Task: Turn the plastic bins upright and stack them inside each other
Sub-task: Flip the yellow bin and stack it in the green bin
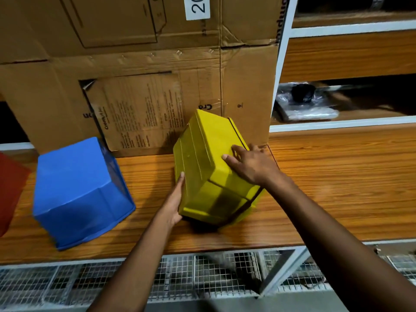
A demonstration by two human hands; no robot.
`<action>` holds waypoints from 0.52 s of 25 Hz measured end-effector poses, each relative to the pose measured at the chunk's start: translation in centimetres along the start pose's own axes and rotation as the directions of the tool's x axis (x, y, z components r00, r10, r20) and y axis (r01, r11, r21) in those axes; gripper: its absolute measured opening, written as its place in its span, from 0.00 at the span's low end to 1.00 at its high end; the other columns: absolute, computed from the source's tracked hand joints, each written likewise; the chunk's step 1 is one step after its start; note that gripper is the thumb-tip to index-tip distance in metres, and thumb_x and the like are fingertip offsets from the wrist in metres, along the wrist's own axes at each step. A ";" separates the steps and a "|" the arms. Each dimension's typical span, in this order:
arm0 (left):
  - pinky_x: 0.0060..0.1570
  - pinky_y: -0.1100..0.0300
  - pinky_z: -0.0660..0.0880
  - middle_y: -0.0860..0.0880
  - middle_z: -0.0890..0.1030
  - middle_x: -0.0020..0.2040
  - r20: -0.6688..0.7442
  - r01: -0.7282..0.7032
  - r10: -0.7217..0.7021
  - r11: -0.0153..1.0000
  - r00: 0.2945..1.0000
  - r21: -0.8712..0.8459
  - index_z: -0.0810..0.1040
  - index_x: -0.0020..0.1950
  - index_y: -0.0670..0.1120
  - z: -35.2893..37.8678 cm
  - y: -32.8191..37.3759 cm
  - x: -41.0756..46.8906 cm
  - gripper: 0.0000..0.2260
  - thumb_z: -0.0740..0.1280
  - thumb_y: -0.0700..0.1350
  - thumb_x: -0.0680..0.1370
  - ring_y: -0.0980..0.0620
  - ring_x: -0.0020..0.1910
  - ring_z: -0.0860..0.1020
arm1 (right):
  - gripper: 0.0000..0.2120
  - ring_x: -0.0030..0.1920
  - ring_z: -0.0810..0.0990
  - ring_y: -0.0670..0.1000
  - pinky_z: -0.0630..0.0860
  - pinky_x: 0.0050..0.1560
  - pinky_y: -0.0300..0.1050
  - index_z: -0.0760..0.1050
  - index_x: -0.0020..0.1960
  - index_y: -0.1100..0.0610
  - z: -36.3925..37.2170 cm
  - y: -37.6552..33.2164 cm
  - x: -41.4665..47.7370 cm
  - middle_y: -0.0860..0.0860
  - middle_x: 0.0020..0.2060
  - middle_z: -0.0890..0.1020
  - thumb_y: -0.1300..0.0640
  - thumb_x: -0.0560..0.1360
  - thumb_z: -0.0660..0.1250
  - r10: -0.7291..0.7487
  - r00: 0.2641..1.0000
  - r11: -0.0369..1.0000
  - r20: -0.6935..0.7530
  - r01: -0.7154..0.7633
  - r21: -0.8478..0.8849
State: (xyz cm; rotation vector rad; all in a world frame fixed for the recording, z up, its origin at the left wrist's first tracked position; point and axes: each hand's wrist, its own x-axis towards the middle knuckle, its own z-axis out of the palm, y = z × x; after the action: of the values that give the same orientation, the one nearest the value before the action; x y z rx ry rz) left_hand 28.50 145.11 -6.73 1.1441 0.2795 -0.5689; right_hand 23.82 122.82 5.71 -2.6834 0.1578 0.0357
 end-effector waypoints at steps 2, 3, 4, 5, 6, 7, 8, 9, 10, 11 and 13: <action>0.53 0.50 0.79 0.43 0.81 0.63 -0.119 -0.135 0.143 0.989 0.983 0.066 0.75 0.69 0.48 -0.6 0.0 -0.9 0.30 0.69 0.63 0.71 0.43 0.60 0.80 | 0.46 0.72 0.66 0.67 0.68 0.68 0.58 0.53 0.79 0.58 0.4 -1.2 -0.2 0.68 0.73 0.66 0.27 0.74 0.54 0.092 0.995 0.993 0.026 -0.093 0.068; 0.53 0.54 0.78 0.44 0.80 0.63 -0.214 -0.217 0.247 0.964 0.945 0.152 0.73 0.69 0.48 -0.7 0.5 -1.6 0.29 0.70 0.60 0.72 0.45 0.60 0.79 | 0.46 0.69 0.70 0.67 0.71 0.63 0.56 0.58 0.76 0.63 0.9 -1.5 -0.1 0.68 0.69 0.70 0.28 0.74 0.57 0.116 0.993 0.988 -0.032 -0.112 0.108; 0.54 0.57 0.75 0.46 0.78 0.65 -0.289 -0.280 0.353 0.922 0.890 0.266 0.71 0.71 0.47 -0.7 1.3 -2.1 0.27 0.70 0.56 0.75 0.46 0.61 0.77 | 0.41 0.64 0.75 0.66 0.73 0.56 0.54 0.65 0.71 0.65 1.3 -1.6 0.1 0.67 0.64 0.76 0.31 0.76 0.58 0.129 0.986 0.986 -0.110 -0.115 0.125; 0.57 0.58 0.72 0.45 0.75 0.67 -0.311 -0.325 0.453 0.863 0.835 0.387 0.68 0.73 0.47 -0.5 2.4 -2.6 0.27 0.69 0.53 0.77 0.47 0.65 0.74 | 0.35 0.60 0.77 0.66 0.73 0.50 0.52 0.71 0.64 0.65 1.6 -1.6 0.3 0.66 0.59 0.79 0.33 0.77 0.59 0.134 0.976 0.986 -0.171 -0.113 0.126; 0.60 0.59 0.69 0.45 0.72 0.70 -0.297 -0.370 0.557 0.783 0.776 0.500 0.66 0.74 0.47 -0.4 3.8 -2.8 0.27 0.68 0.52 0.78 0.47 0.68 0.71 | 0.31 0.56 0.79 0.66 0.71 0.45 0.51 0.74 0.58 0.64 1.7 -1.5 0.5 0.65 0.55 0.81 0.35 0.77 0.60 0.124 0.971 0.987 -0.203 -0.100 0.123; 0.62 0.59 0.67 0.45 0.71 0.71 -0.255 -0.416 0.645 0.696 0.720 0.585 0.66 0.74 0.47 -0.3 5.1 -3.0 0.26 0.68 0.51 0.78 0.47 0.70 0.69 | 0.29 0.52 0.79 0.65 0.69 0.42 0.49 0.76 0.54 0.63 1.5 -1.5 0.7 0.64 0.52 0.82 0.36 0.78 0.61 0.099 0.972 0.991 -0.215 -0.075 0.114; 0.63 0.58 0.67 0.46 0.71 0.72 -0.195 -0.465 0.722 0.602 0.664 0.649 0.67 0.73 0.47 0.0 6.5 -3.4 0.25 0.68 0.51 0.78 0.48 0.70 0.69 | 0.26 0.49 0.79 0.64 0.68 0.40 0.47 0.77 0.51 0.61 1.1 -1.5 0.8 0.63 0.48 0.82 0.36 0.77 0.62 0.064 0.974 0.994 -0.216 -0.044 0.096; 0.64 0.57 0.67 0.46 0.71 0.72 -0.134 -0.492 0.774 0.515 0.618 0.702 0.68 0.73 0.47 0.1 7.8 -3.6 0.25 0.68 0.51 0.78 0.48 0.70 0.69 | 0.24 0.44 0.78 0.62 0.67 0.40 0.46 0.77 0.49 0.60 0.6 -1.6 1.0 0.60 0.44 0.81 0.37 0.77 0.63 0.024 0.977 0.998 -0.211 -0.011 0.060; 0.65 0.56 0.68 0.46 0.72 0.71 -0.069 -0.505 0.811 0.427 0.582 0.750 0.68 0.72 0.47 0.3 8.8 -3.7 0.24 0.68 0.51 0.78 0.48 0.69 0.70 | 0.21 0.41 0.75 0.60 0.66 0.39 0.46 0.77 0.47 0.59 -0.1 -1.7 1.1 0.58 0.40 0.78 0.39 0.78 0.63 -0.013 0.980 1.000 -0.198 0.017 0.016; 0.65 0.54 0.69 0.46 0.72 0.71 -0.006 -0.496 0.836 0.332 0.549 0.803 0.68 0.72 0.47 0.4 9.5 -3.7 0.24 0.68 0.51 0.78 0.48 0.69 0.70 | 0.19 0.39 0.73 0.58 0.66 0.39 0.45 0.78 0.45 0.57 -0.6 -1.6 1.3 0.56 0.38 0.76 0.41 0.78 0.63 -0.055 0.982 0.998 -0.182 0.051 -0.027; 0.65 0.52 0.69 0.45 0.72 0.70 0.137 -0.472 0.855 0.136 0.501 0.871 0.68 0.72 0.46 0.8 10.6 -3.5 0.25 0.68 0.50 0.77 0.46 0.69 0.70 | 0.17 0.37 0.74 0.56 0.67 0.37 0.45 0.78 0.43 0.54 -1.4 -1.2 1.9 0.54 0.36 0.76 0.42 0.80 0.61 -0.153 0.981 0.985 -0.120 0.141 -0.103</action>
State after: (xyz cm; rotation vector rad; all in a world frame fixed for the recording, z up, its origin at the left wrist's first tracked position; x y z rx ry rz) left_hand 31.47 148.51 3.47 2.1925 -0.2830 0.5434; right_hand 25.85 123.05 7.38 -2.7838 -0.0031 -0.1795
